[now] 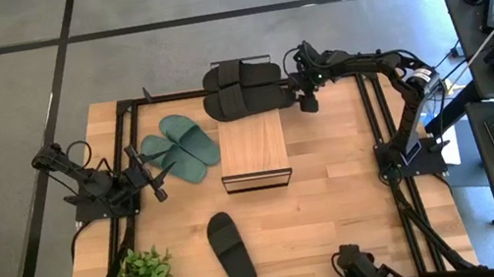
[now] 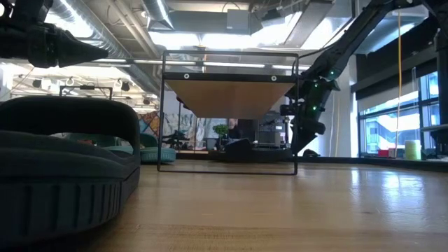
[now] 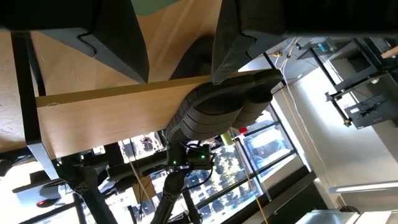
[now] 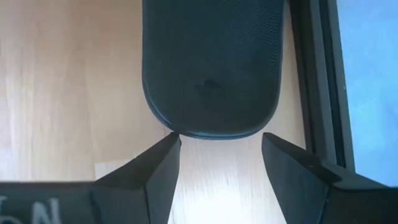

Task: Pick and place slides into the shelf
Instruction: Put the black slide under the shelf

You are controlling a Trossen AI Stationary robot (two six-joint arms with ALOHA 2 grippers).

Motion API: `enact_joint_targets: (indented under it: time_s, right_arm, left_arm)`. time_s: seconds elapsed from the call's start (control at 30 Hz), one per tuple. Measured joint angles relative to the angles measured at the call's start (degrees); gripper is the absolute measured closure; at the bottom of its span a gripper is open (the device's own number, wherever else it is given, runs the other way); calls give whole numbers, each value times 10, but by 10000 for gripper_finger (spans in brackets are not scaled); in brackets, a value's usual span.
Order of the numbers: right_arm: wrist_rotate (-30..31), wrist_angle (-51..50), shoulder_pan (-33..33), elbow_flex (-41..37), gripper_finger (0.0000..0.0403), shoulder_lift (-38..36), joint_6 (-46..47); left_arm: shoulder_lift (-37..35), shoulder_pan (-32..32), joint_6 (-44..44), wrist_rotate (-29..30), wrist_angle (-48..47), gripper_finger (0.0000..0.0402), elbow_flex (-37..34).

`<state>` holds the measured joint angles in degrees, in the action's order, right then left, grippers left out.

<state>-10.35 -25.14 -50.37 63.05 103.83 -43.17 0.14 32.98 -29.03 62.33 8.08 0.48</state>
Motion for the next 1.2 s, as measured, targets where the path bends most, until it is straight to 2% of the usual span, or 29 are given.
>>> enact_joint_targets:
  time_s: [0.93, 1.2]
  right_arm:
    - [-5, 70, 27, 0, 178, 34, 37]
    - [-29, 83, 30, 0, 178, 34, 38]
  left_arm:
    - [0, 0, 0, 0, 0, 233, 0]
    - [0, 0, 0, 0, 0, 233, 0]
